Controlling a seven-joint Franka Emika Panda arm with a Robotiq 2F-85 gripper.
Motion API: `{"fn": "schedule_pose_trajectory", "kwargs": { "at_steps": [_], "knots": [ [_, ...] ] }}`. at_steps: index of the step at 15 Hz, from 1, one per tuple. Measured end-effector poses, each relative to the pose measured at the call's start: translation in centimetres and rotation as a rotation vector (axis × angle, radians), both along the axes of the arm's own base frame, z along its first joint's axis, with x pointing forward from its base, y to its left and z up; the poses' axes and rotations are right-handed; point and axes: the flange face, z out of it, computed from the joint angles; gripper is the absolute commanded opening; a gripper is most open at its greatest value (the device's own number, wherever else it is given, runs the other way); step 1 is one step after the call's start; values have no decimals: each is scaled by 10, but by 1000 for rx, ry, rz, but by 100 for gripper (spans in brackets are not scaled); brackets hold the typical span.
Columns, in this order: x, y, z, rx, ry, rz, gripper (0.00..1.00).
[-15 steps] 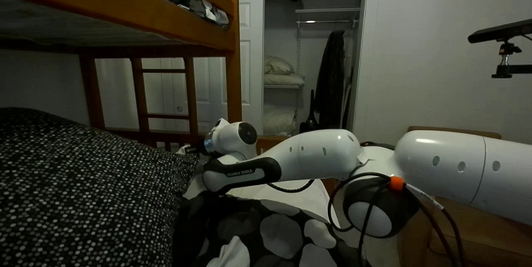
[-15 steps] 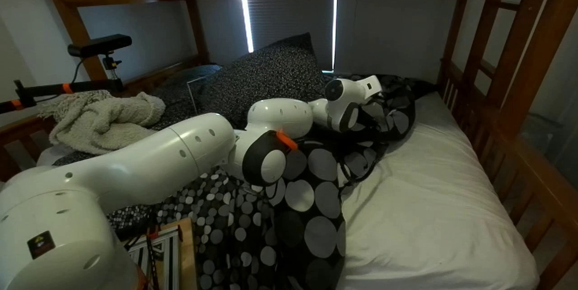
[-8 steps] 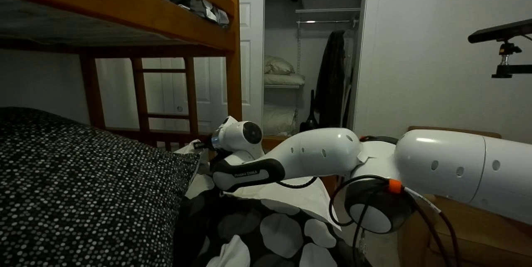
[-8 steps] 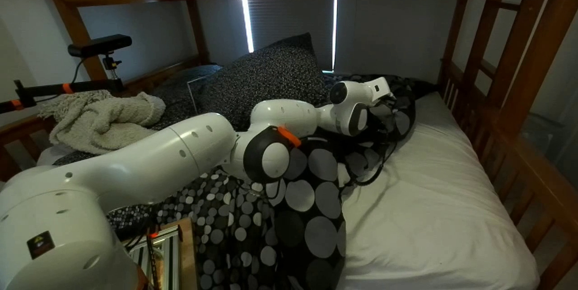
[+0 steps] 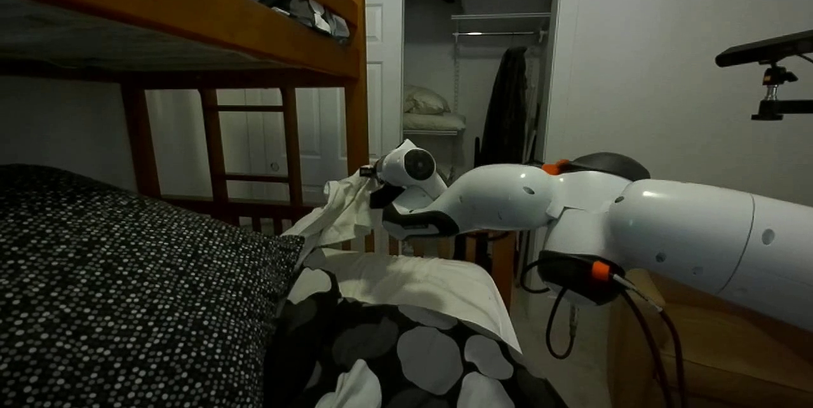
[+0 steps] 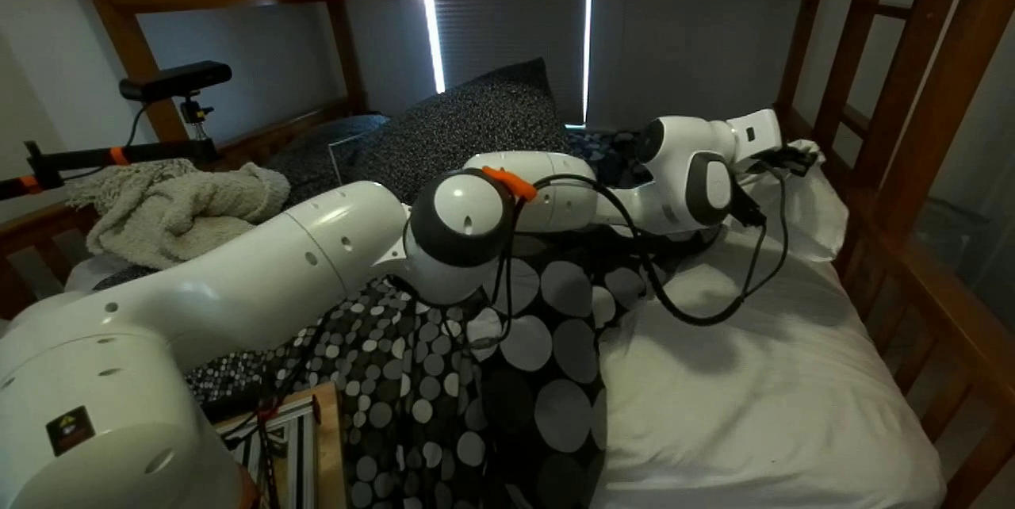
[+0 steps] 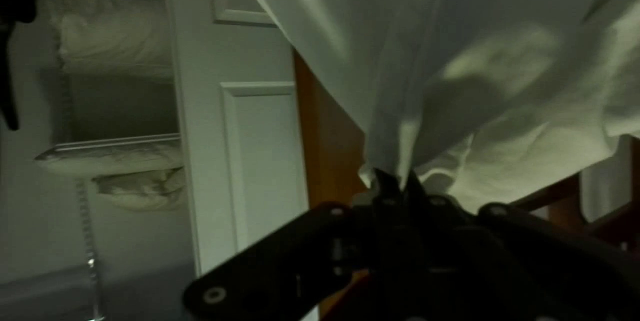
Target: Place the white cloth on the uncovered corner of the bed
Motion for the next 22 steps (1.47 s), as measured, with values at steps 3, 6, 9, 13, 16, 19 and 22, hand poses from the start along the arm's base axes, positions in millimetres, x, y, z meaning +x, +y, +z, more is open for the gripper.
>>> {"fn": "schedule_pose_trajectory", "kwargs": {
  "at_steps": [3,6,9,13,16,19,22],
  "knots": [
    [0,-32,22,-40,11,-133,4],
    [-3,-34,27,-43,14,-160,1],
    [-3,-32,25,-65,31,-173,1],
    [-8,-63,25,-165,109,-317,1],
    [-23,-88,9,-208,196,-431,1],
    [-42,-89,-34,-236,337,-512,1],
    [-50,-71,-75,-233,437,-497,29]
  ]
}}
